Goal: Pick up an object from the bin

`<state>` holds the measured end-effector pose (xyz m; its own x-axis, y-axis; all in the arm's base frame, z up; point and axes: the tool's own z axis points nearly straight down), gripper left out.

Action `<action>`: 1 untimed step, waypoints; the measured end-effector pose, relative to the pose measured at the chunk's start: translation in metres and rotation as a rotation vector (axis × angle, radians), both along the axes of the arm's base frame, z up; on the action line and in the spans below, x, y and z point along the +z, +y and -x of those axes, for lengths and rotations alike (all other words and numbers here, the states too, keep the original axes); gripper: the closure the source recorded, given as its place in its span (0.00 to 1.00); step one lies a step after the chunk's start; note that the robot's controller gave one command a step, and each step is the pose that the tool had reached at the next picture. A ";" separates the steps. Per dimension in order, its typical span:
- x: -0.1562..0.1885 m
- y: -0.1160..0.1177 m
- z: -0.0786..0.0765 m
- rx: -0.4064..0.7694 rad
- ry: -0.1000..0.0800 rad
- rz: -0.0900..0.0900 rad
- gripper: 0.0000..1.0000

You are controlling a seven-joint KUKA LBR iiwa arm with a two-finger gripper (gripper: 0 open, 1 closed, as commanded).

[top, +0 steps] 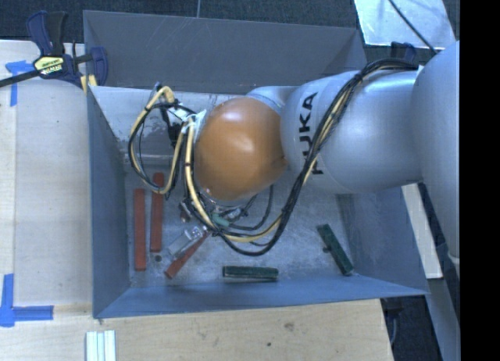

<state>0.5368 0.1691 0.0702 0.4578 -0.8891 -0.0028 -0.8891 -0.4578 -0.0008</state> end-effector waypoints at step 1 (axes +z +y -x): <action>0.002 0.000 -0.001 -0.003 -0.001 0.000 1.00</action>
Offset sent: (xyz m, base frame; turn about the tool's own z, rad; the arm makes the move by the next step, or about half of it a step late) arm 0.0000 0.0000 0.0000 0.0000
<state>0.5377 0.1694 0.0726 0.4555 -0.8902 -0.0026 -0.8902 -0.4555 -0.0022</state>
